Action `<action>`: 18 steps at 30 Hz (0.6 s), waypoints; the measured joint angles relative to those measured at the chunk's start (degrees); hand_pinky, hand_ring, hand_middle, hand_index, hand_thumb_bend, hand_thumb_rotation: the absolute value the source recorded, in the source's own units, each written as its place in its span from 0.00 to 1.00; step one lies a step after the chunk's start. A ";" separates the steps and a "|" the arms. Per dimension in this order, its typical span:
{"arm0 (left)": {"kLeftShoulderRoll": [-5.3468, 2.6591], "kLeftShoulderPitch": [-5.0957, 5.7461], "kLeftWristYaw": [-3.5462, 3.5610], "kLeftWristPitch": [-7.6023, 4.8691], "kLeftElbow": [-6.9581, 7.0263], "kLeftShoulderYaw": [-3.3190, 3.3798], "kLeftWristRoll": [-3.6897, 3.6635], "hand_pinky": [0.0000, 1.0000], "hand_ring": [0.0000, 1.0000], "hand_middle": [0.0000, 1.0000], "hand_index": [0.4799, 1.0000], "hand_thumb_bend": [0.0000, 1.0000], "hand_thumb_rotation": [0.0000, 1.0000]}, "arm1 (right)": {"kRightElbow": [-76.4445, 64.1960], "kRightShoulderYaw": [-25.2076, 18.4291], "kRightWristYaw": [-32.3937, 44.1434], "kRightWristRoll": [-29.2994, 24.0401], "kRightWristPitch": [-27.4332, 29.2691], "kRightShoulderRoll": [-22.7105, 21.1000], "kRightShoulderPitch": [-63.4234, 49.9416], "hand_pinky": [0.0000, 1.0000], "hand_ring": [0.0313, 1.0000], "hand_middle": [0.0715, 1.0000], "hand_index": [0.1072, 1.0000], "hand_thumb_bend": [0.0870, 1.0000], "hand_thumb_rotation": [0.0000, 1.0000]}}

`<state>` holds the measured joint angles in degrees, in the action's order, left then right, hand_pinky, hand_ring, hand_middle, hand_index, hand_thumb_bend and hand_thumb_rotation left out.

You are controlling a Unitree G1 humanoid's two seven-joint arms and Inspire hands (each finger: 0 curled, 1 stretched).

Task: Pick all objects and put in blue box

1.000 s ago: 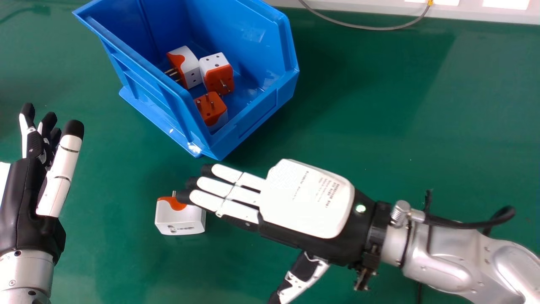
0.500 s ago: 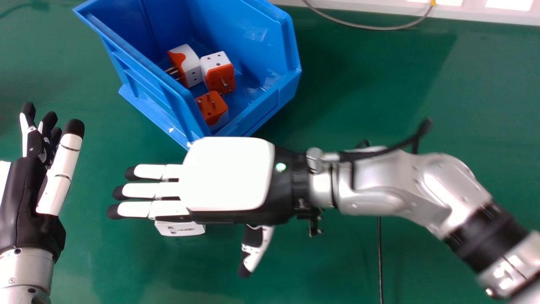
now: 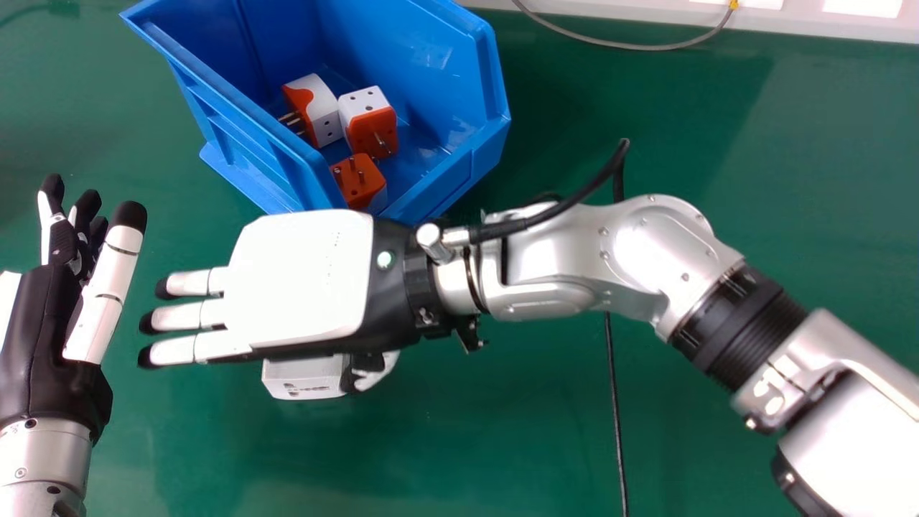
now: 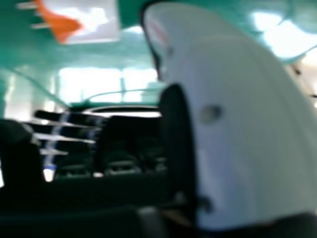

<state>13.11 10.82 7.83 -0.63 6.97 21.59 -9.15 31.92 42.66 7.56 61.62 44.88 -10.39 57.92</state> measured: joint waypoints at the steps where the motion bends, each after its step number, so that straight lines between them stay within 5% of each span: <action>1: 0.00 0.00 -0.01 0.00 0.00 0.00 0.00 1.00 1.00 1.00 1.00 0.58 0.74 | 0.32 0.16 -0.53 0.19 -0.55 0.23 0.28 0.86 0.98 0.98 0.95 0.40 0.00; 9: -0.01 -0.02 -0.36 0.00 0.02 -0.06 0.02 1.00 1.00 1.00 1.00 0.58 0.74 | 2.65 2.91 -2.04 2.64 -4.39 1.86 1.84 0.84 0.97 0.97 0.94 0.53 0.08; 18: -0.01 -0.05 -0.39 0.13 0.11 -0.20 -0.01 1.00 1.00 1.00 1.00 0.57 0.73 | 1.16 3.32 5.97 1.82 -7.05 1.89 2.01 0.84 0.97 0.98 0.92 0.61 0.09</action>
<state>13.10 10.76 7.43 -0.49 7.08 21.39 -9.17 33.08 45.98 13.52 63.44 37.84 -8.50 59.93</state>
